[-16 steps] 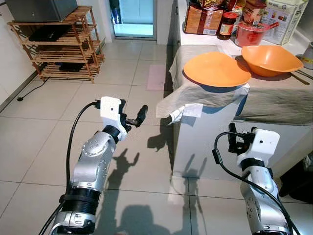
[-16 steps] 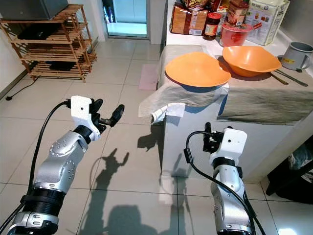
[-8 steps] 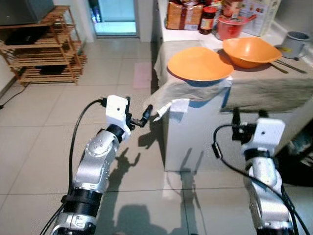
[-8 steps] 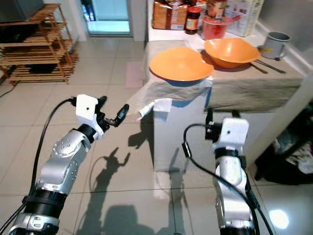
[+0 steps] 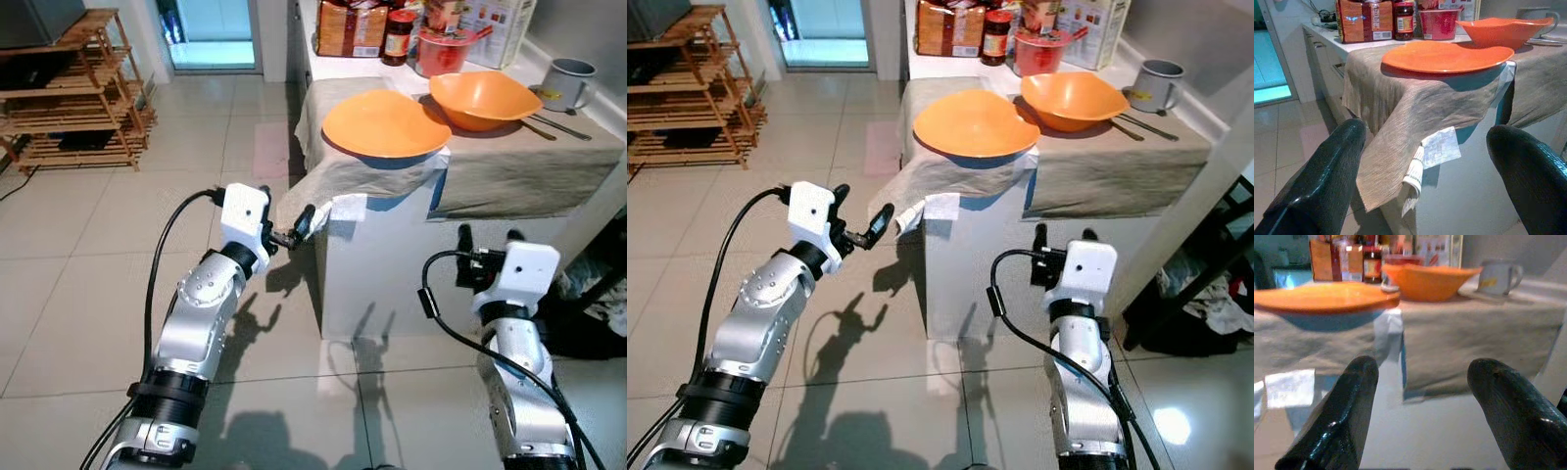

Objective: Setting the table

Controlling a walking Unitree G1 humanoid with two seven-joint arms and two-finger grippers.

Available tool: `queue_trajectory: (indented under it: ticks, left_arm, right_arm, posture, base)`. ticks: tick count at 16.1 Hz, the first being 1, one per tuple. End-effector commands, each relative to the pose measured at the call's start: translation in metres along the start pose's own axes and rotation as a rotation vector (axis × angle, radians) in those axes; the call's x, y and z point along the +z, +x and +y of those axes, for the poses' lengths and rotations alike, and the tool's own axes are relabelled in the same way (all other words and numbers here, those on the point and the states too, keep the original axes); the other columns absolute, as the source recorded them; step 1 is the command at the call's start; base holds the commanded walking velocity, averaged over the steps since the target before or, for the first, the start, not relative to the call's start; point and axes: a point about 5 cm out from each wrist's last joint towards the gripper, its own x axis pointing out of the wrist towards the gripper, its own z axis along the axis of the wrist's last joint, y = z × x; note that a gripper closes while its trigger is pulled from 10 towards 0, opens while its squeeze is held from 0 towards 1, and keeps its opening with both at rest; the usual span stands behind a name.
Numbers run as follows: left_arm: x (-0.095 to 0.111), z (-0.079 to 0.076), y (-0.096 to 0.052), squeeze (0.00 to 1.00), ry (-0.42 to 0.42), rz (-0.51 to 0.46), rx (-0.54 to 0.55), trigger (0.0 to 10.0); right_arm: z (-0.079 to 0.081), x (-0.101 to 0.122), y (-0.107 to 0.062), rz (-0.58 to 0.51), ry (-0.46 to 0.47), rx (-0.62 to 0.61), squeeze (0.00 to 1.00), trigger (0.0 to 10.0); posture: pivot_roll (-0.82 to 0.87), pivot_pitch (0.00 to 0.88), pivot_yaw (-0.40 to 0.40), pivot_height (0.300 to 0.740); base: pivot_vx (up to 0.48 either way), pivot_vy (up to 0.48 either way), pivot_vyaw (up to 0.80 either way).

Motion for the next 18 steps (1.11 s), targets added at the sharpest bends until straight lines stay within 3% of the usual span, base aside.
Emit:
queue_trajectory:
  ticks: [1,5,7,9,12,16,18]
  left_arm:
    - [-0.007,0.001,-0.002,0.0,0.007,0.032,0.004,10.0]
    - [-0.013,0.009,-0.006,0.0,-0.029,0.039,0.045,10.0]
    - [-0.03,0.027,-0.022,0.0,-0.083,0.068,0.106,10.0]
    - [-0.026,0.035,-0.029,0.0,-0.044,0.007,0.178,10.0]
    - [-0.027,0.034,-0.028,0.0,-0.069,0.023,0.255,10.0]
    - [-0.02,0.027,-0.021,0.0,-0.072,0.004,0.208,10.0]
    - [-0.002,0.02,-0.014,0.0,-0.062,-0.051,0.17,10.0]
  right_arm:
    - [-0.003,-0.006,-0.002,0.033,0.002,-0.006,0.0,10.0]
    - [0.001,-0.011,-0.004,0.049,0.03,0.026,0.0,10.0]
    - [-0.004,-0.017,-0.01,0.068,0.0,0.052,0.0,10.0]
    - [-0.011,-0.027,-0.016,0.09,-0.012,0.059,0.0,10.0]
    - [-0.009,-0.026,-0.014,0.08,0.006,0.053,0.0,10.0]
    - [-0.008,-0.021,-0.011,0.043,-0.004,0.063,0.0,10.0]
    - [-0.01,-0.008,-0.008,-0.021,-0.034,0.051,0.0,10.0]
  posture:
    - [-0.03,0.012,0.026,0.74]
    - [-0.02,0.014,0.028,0.74]
    - [-0.03,0.024,0.028,0.74]
    - [-0.02,0.026,0.025,0.74]
    - [-0.02,0.025,0.024,0.74]
    - [-0.03,0.023,0.024,0.74]
    - [-0.03,0.022,0.024,0.74]
  base:
    - [0.0,0.0,0.0]
    - [0.0,0.0,0.0]
    - [0.0,0.0,0.0]
    - [0.0,0.0,0.0]
    - [0.0,0.0,0.0]
    - [0.0,0.0,0.0]
    - [0.0,0.0,0.0]
